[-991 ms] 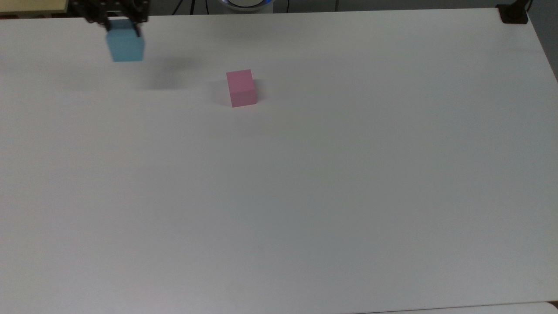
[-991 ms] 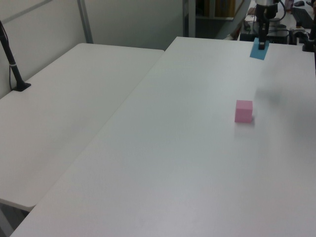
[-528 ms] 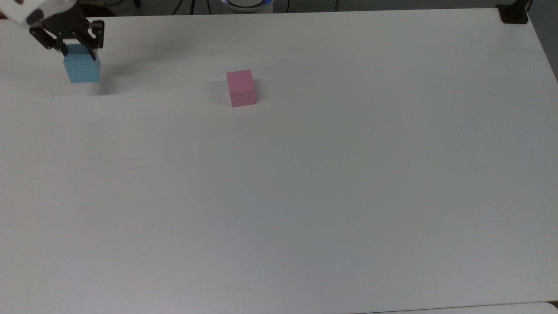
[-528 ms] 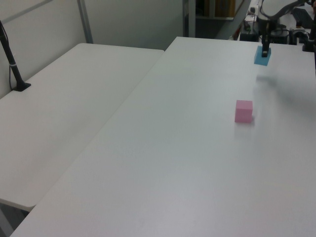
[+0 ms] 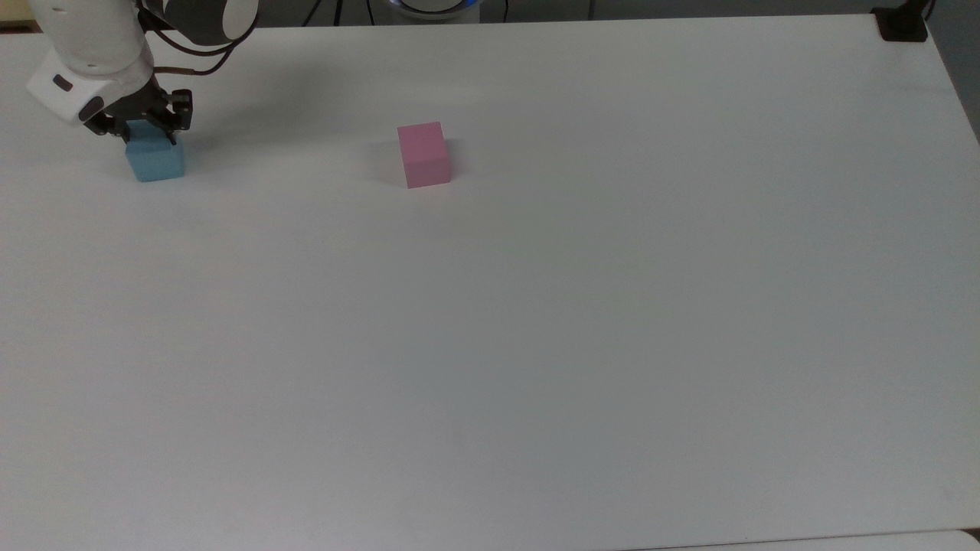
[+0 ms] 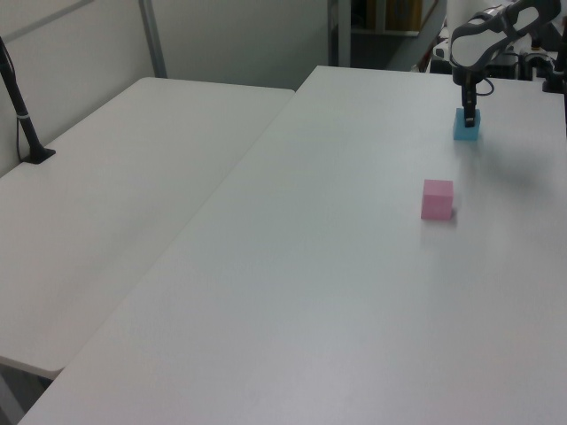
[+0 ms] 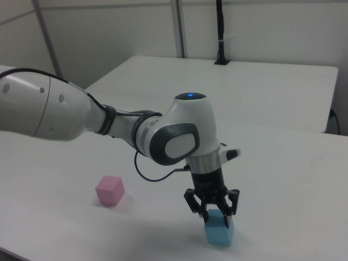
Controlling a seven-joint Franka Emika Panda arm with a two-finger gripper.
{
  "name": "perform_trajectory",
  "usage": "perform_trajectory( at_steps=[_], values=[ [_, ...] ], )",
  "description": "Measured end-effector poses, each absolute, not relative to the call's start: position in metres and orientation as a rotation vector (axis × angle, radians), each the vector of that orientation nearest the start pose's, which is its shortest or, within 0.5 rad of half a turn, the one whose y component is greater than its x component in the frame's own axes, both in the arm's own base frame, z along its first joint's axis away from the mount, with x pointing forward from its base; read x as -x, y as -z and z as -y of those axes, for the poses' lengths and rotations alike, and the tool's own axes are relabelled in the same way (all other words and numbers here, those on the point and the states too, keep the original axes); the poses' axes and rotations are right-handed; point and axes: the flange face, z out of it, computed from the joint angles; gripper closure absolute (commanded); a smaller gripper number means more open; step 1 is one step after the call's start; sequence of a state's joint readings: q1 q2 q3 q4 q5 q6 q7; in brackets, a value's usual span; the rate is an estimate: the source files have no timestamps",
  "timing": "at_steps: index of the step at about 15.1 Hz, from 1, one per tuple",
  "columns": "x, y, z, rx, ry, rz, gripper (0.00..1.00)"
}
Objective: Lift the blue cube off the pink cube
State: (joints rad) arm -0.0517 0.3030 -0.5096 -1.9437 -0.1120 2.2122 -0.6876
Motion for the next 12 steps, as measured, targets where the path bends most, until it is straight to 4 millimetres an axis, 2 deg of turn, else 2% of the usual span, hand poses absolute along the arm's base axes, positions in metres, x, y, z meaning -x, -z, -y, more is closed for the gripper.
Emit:
perform_trajectory(
  at_steps=[6, 8, 11, 12],
  values=[
    [-0.516, -0.349, 0.326, 3.310, -0.227, 0.324, 0.00],
    [-0.517, -0.358, 0.327, 3.317, -0.196, 0.316, 0.00],
    [-0.520, -0.418, 0.321, 3.336, -0.009, 0.266, 0.00],
    [-0.522, -0.446, 0.305, 3.325, 0.046, 0.229, 0.00]
  ],
)
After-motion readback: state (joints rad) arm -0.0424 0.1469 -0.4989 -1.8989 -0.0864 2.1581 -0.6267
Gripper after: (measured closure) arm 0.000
